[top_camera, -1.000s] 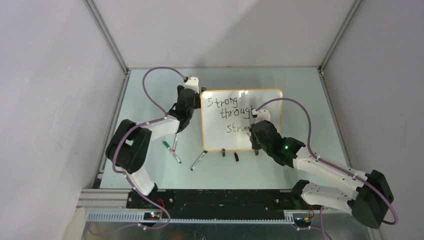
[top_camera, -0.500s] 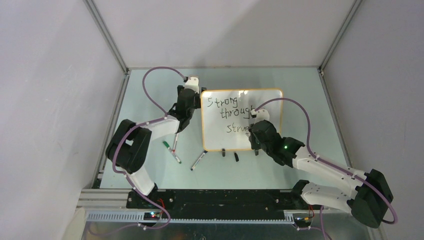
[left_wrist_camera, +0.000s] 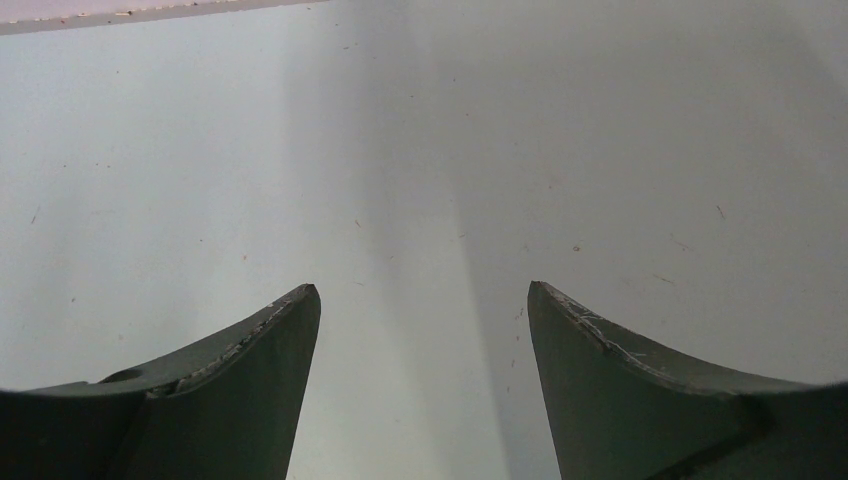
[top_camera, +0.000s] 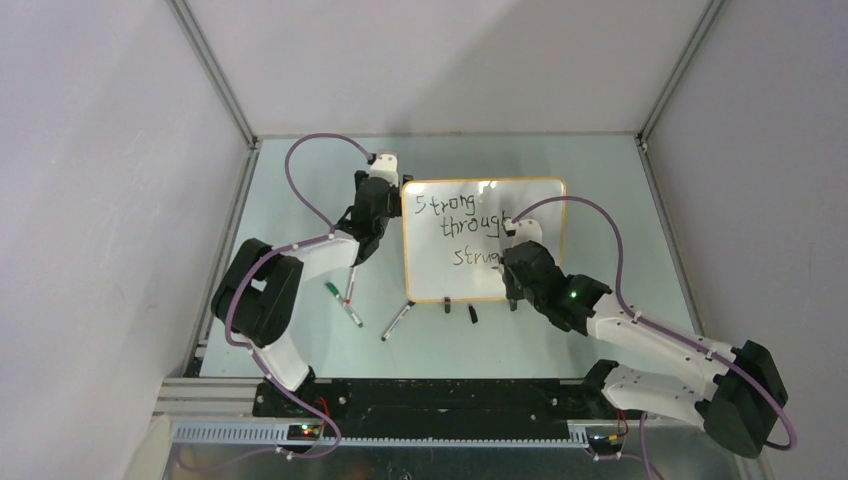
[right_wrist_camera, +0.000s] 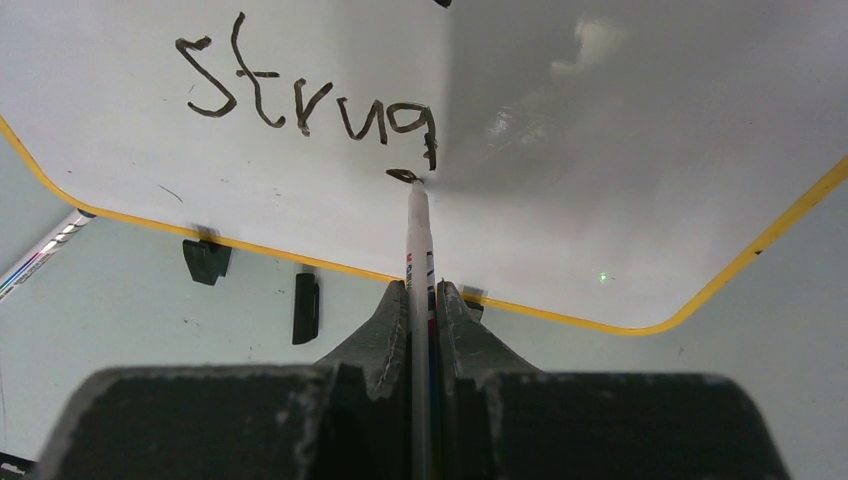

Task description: Write a sentence on the whiteboard

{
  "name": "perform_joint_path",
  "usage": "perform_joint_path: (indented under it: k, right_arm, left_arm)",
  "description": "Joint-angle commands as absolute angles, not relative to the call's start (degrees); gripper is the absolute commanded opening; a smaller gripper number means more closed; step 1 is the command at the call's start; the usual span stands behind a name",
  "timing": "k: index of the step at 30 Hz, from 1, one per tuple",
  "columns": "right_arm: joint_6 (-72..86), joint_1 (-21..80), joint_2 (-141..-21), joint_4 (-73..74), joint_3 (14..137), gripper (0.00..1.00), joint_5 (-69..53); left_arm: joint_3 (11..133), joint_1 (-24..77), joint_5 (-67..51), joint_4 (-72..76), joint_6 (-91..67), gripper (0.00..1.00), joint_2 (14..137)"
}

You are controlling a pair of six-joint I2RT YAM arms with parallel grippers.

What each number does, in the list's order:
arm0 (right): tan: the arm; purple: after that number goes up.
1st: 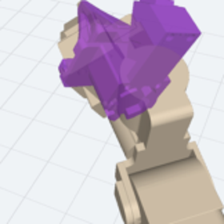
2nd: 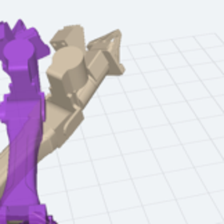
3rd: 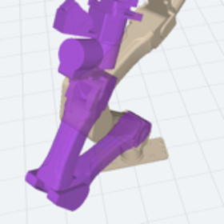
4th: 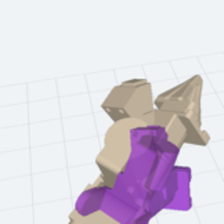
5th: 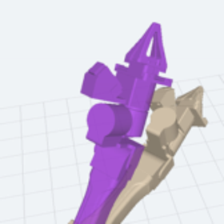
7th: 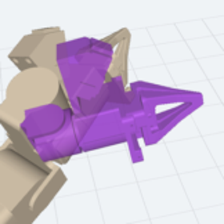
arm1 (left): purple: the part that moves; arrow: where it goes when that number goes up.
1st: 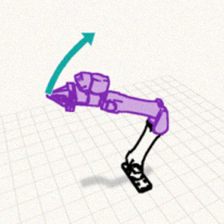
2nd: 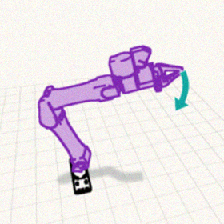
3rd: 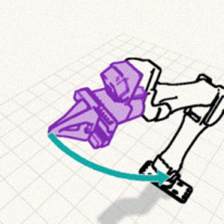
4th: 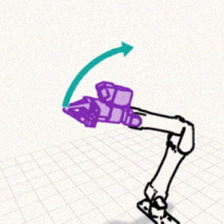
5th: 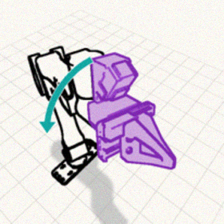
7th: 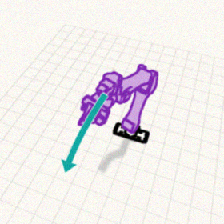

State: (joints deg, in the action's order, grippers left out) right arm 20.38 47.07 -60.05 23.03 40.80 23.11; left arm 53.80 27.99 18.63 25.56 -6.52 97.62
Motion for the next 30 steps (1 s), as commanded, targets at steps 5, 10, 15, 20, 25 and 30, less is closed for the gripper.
perform_joint_path:
  k: [5,10,15,20,25,30]
  right_arm:
    - [18.8,45.7,-58.93,21.35,42.71,0.0,24.68]
    - [18.49,45.03,-58.81,21.37,43.28,0.0,24.47]
    - [18.03,44.9,-58.25,21.45,44.12,0.0,24.04]
    - [16.96,45.65,-54.81,20.02,43.52,0.0,22.36]
    - [15.96,45.6,-52.3,18.91,42.5,0.0,23.43]
    - [15.31,45.28,-53.25,18.52,42.45,0.0,24.01]
  left_arm:
    - [53.7,28.13,18.03,27.66,-6.59,0.82,96.52]
    - [53.71,28.13,18.04,27.68,-6.64,0.82,96.52]
    - [53.64,28.13,18.03,27.71,-6.6,0.82,96.52]
    - [53.71,28.08,18.02,27.69,-6.59,0.82,96.62]
    - [53.77,28.12,18.06,27.64,-6.59,0.82,96.62]
    - [53.71,28.12,18.07,27.61,-6.6,0.82,96.59]
